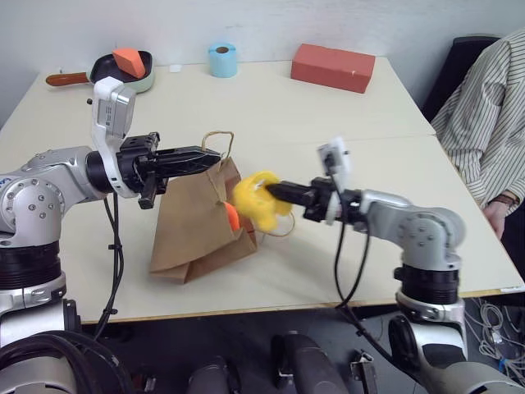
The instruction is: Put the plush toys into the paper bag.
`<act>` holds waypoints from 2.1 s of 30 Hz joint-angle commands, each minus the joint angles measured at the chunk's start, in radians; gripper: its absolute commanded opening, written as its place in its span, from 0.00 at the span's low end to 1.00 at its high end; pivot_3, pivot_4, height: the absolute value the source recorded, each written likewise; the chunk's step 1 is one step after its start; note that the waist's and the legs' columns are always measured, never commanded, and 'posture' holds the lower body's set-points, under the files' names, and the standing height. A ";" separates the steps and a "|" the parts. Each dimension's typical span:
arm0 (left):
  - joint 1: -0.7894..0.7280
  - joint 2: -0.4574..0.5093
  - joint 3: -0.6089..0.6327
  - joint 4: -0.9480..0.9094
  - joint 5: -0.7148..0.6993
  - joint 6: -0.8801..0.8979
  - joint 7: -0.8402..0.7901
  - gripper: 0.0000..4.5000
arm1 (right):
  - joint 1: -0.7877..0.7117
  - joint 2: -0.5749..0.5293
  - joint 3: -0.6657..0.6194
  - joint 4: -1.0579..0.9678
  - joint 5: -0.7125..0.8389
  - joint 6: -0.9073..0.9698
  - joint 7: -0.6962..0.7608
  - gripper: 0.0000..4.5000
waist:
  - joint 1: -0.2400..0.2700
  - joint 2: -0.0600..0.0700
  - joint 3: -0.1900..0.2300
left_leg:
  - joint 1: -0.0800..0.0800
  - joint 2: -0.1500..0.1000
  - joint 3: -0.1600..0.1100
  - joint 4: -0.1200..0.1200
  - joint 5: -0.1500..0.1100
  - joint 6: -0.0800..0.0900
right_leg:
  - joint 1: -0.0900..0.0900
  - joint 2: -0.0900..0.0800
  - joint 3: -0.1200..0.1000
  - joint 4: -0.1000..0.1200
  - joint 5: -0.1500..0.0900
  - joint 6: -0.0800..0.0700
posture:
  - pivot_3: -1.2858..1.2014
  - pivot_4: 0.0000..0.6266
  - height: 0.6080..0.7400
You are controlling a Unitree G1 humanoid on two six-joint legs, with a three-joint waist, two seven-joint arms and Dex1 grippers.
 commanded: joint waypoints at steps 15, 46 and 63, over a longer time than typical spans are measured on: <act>-0.007 -0.052 0.006 -0.027 0.001 -0.033 0.031 0.00 | -0.203 0.289 0.303 0.627 -0.385 -0.547 0.162 0.11 | -0.019 -0.001 0.000 | 0.001 0.000 0.000 0.001 0.000 0.000 | 0.000 0.000 0.000 0.003 0.000 0.000 | 0.52 0.24 1.00; 0.006 -0.030 0.010 -0.016 0.006 -0.039 0.025 0.00 | 0.052 0.038 0.069 0.319 -0.296 -0.232 0.008 0.77 | -0.005 -0.001 -0.001 | 0.001 0.000 -0.001 0.000 0.000 0.000 | 0.001 0.000 0.000 0.001 0.000 0.000 | 0.52 0.24 1.00; -0.035 -0.064 0.046 0.011 -0.017 -0.045 0.067 0.00 | 0.000 -0.122 -0.209 -0.014 -0.006 0.053 0.037 0.01 | 0.005 -0.001 -0.001 | -0.001 0.000 -0.002 0.000 0.000 0.000 | 0.000 0.000 0.000 0.000 0.000 0.000 | 0.52 0.24 1.00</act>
